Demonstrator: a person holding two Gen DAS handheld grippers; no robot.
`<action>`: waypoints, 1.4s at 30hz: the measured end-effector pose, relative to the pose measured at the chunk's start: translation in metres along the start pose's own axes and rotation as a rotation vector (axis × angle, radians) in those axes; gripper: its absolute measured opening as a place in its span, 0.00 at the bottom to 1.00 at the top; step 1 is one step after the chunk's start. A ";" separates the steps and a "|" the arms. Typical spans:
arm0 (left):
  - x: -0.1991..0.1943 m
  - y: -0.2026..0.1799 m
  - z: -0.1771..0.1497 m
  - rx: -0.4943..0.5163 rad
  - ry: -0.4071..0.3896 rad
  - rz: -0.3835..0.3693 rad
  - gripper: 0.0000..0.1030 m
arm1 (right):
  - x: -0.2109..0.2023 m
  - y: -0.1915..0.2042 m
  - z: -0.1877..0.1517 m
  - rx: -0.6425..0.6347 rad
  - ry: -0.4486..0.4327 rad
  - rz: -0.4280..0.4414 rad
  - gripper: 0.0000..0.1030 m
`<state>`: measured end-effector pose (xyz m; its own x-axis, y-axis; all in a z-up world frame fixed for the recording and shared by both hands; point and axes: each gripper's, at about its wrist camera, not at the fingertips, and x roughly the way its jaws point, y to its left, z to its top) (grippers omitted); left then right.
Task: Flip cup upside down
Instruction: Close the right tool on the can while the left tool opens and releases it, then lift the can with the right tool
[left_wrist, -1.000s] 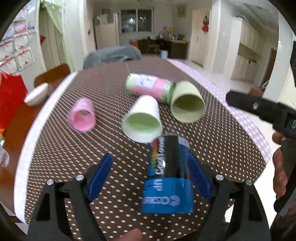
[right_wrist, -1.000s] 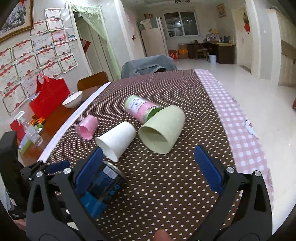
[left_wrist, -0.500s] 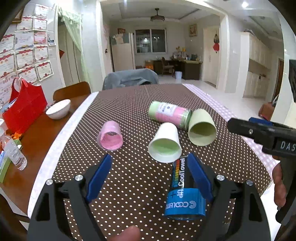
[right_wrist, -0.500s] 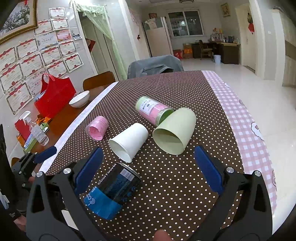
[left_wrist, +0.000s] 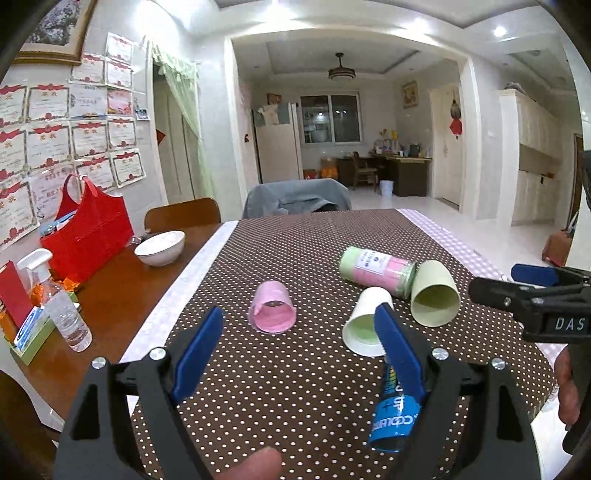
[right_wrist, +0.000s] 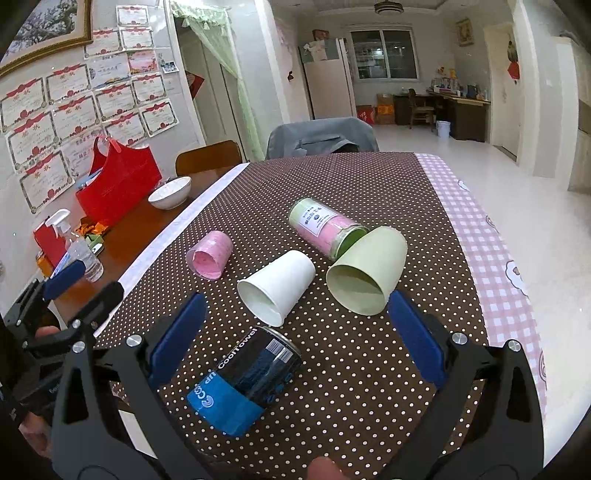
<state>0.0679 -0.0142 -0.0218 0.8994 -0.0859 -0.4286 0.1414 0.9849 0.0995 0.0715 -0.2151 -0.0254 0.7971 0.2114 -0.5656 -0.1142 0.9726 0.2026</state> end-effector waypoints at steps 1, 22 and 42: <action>-0.002 0.004 0.000 -0.009 -0.006 -0.003 0.80 | 0.001 0.000 0.000 0.002 0.008 0.004 0.94; 0.020 0.061 -0.018 -0.066 -0.039 0.033 0.80 | 0.066 0.028 0.006 0.065 0.353 0.001 0.94; 0.040 0.064 -0.049 -0.103 0.033 -0.025 0.80 | 0.132 0.022 -0.021 0.335 0.678 -0.062 0.94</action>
<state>0.0925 0.0529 -0.0768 0.8820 -0.1073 -0.4589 0.1188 0.9929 -0.0038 0.1614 -0.1633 -0.1127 0.2443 0.2761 -0.9296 0.1919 0.9259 0.3254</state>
